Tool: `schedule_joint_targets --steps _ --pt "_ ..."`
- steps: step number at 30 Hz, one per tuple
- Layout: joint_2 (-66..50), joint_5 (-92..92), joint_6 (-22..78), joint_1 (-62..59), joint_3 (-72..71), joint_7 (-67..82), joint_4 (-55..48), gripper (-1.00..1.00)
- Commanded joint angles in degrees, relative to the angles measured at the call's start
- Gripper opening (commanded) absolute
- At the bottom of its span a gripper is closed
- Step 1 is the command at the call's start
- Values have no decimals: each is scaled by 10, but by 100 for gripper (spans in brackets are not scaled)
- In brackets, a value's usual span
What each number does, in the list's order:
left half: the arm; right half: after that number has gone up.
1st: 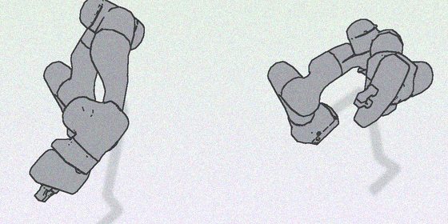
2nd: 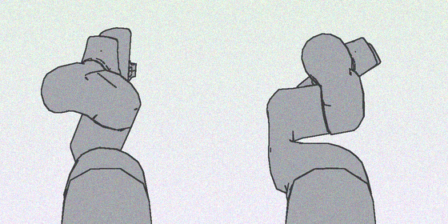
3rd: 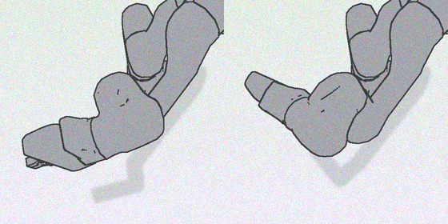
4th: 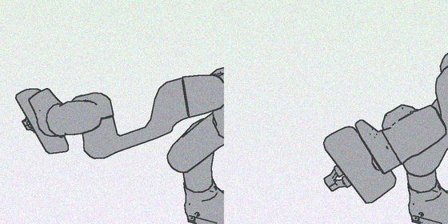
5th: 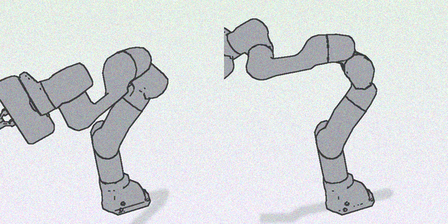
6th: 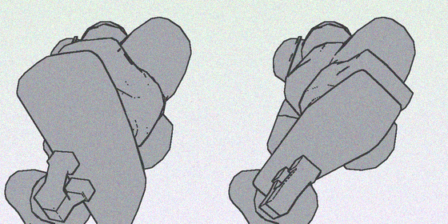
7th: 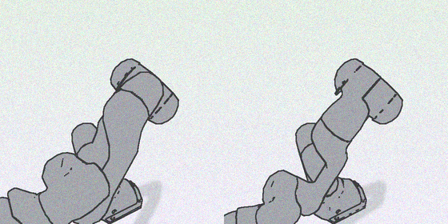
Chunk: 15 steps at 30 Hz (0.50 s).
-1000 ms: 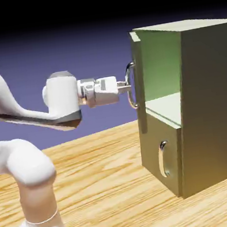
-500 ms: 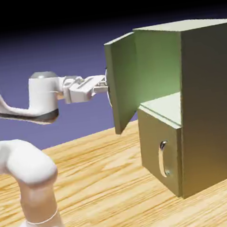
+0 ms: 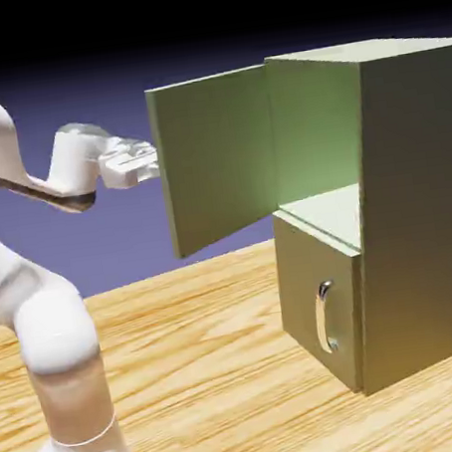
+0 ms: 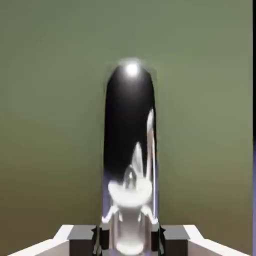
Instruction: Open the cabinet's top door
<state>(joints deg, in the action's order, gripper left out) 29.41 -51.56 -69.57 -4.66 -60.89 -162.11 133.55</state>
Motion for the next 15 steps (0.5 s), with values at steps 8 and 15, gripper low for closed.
schedule_joint_targets --steps 8,15 --pt "-79 26 116 -160 -165 -38 -109 -100" --pt "-74 53 157 -305 -296 -38 -172 -100"
